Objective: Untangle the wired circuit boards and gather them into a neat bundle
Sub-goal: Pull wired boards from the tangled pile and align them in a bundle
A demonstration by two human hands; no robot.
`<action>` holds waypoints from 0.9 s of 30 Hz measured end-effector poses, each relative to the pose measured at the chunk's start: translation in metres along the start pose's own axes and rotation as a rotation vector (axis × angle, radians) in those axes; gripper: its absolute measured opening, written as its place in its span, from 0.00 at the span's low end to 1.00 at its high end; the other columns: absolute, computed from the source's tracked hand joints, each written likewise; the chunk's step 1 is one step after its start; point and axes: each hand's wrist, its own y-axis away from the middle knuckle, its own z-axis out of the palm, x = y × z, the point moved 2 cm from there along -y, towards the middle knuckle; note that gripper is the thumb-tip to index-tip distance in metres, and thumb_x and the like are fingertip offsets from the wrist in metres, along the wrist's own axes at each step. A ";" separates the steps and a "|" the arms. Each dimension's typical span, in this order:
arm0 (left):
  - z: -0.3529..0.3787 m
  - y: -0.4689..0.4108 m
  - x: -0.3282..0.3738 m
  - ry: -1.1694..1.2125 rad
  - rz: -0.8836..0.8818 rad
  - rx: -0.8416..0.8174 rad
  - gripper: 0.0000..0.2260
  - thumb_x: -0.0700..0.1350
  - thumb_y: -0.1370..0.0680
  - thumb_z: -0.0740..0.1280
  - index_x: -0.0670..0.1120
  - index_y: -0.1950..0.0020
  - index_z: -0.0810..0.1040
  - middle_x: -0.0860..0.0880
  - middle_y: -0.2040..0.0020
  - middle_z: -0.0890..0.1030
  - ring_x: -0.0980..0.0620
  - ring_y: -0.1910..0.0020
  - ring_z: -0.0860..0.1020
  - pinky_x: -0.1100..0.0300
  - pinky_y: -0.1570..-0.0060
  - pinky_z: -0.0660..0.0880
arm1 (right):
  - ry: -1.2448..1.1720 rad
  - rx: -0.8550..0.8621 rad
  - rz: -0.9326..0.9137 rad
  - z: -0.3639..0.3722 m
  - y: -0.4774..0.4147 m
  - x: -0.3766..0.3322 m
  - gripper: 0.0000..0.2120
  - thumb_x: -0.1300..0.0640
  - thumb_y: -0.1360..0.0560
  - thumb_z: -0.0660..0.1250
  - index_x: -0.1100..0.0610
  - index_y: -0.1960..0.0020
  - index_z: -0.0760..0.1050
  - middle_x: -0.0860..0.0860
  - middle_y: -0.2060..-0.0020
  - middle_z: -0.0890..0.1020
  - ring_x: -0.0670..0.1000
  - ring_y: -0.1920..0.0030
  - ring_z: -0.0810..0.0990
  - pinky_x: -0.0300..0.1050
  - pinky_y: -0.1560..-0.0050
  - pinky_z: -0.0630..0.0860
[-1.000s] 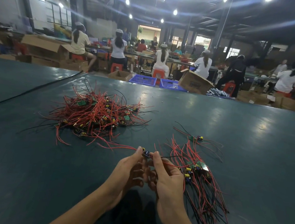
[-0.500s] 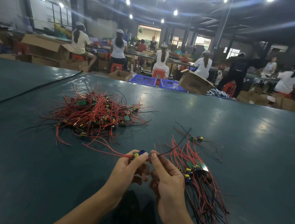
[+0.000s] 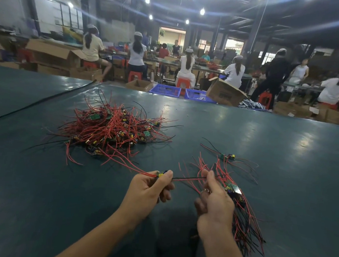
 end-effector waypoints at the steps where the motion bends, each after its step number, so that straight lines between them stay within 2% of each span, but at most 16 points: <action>1: -0.001 0.000 0.000 -0.005 0.002 -0.005 0.19 0.58 0.29 0.66 0.44 0.69 0.81 0.45 0.73 0.79 0.54 0.74 0.75 0.66 0.72 0.70 | -0.029 -0.002 -0.014 -0.002 -0.002 -0.003 0.07 0.56 0.23 0.68 0.56 0.57 0.83 0.42 0.76 0.73 0.41 0.81 0.56 0.33 0.82 0.55; 4: 0.000 0.002 0.001 -0.023 0.012 -0.020 0.18 0.57 0.28 0.65 0.43 0.66 0.81 0.46 0.72 0.80 0.54 0.74 0.75 0.65 0.73 0.69 | -0.062 -0.003 -0.045 -0.005 -0.002 -0.006 0.07 0.56 0.22 0.67 0.57 0.56 0.82 0.41 0.74 0.76 0.41 0.81 0.56 0.34 0.82 0.55; 7: -0.001 0.001 0.000 -0.015 0.010 0.005 0.19 0.58 0.28 0.65 0.43 0.64 0.81 0.46 0.70 0.81 0.53 0.74 0.75 0.65 0.74 0.69 | 0.071 -0.027 -0.052 -0.002 0.004 0.001 0.10 0.50 0.25 0.71 0.55 0.61 0.83 0.41 0.76 0.74 0.42 0.79 0.59 0.35 0.80 0.58; 9: -0.002 0.000 -0.001 -0.014 0.004 0.017 0.19 0.60 0.30 0.66 0.44 0.64 0.82 0.46 0.70 0.81 0.53 0.74 0.76 0.65 0.74 0.70 | 0.228 -0.108 -0.041 0.004 0.014 0.012 0.13 0.48 0.28 0.72 0.55 0.66 0.83 0.43 0.76 0.74 0.43 0.77 0.66 0.37 0.76 0.63; 12: -0.001 0.000 -0.003 -0.023 -0.002 -0.025 0.19 0.58 0.29 0.66 0.43 0.65 0.82 0.46 0.70 0.81 0.54 0.73 0.77 0.66 0.73 0.71 | 0.331 -0.286 -0.065 0.017 0.031 0.027 0.13 0.50 0.25 0.70 0.53 0.65 0.85 0.52 0.69 0.84 0.49 0.67 0.80 0.45 0.66 0.77; 14: 0.001 0.001 -0.004 -0.047 0.000 -0.060 0.18 0.58 0.29 0.66 0.44 0.66 0.81 0.47 0.70 0.80 0.53 0.73 0.77 0.64 0.72 0.71 | 0.337 -0.269 -0.090 0.018 0.031 0.028 0.13 0.54 0.24 0.69 0.53 0.65 0.85 0.55 0.67 0.85 0.52 0.64 0.82 0.47 0.61 0.81; 17: 0.001 0.001 -0.004 -0.069 -0.010 -0.106 0.19 0.58 0.28 0.65 0.43 0.65 0.81 0.47 0.71 0.80 0.53 0.72 0.76 0.64 0.71 0.70 | 0.272 -0.172 -0.100 0.013 0.020 0.019 0.11 0.55 0.24 0.70 0.54 0.64 0.86 0.51 0.66 0.86 0.50 0.62 0.83 0.48 0.56 0.80; 19: 0.001 0.000 -0.002 -0.037 -0.031 -0.107 0.18 0.58 0.29 0.65 0.44 0.66 0.81 0.47 0.72 0.80 0.53 0.72 0.76 0.65 0.71 0.70 | 0.205 -0.089 -0.135 0.008 0.012 0.012 0.10 0.55 0.24 0.70 0.54 0.62 0.86 0.44 0.72 0.82 0.41 0.70 0.78 0.43 0.59 0.74; 22: -0.001 0.000 0.001 0.030 -0.054 -0.100 0.18 0.58 0.29 0.65 0.46 0.70 0.81 0.46 0.73 0.79 0.53 0.73 0.76 0.65 0.72 0.70 | 0.119 -0.048 -0.170 0.001 0.004 0.004 0.08 0.53 0.24 0.70 0.54 0.59 0.86 0.43 0.77 0.72 0.40 0.76 0.66 0.36 0.67 0.65; 24: -0.002 -0.001 0.002 0.084 -0.078 -0.141 0.19 0.59 0.30 0.64 0.45 0.71 0.80 0.45 0.73 0.78 0.52 0.74 0.76 0.64 0.72 0.71 | 0.152 -0.128 -0.216 0.000 0.006 0.003 0.11 0.49 0.25 0.69 0.53 0.61 0.85 0.44 0.76 0.68 0.41 0.77 0.62 0.36 0.74 0.61; 27: -0.001 0.000 -0.001 0.186 -0.129 -0.216 0.22 0.61 0.29 0.61 0.45 0.71 0.78 0.43 0.72 0.77 0.49 0.74 0.75 0.62 0.72 0.71 | 0.334 -0.392 -0.301 0.006 0.019 0.010 0.22 0.37 0.28 0.65 0.57 0.61 0.72 0.44 0.74 0.69 0.43 0.74 0.66 0.36 0.74 0.66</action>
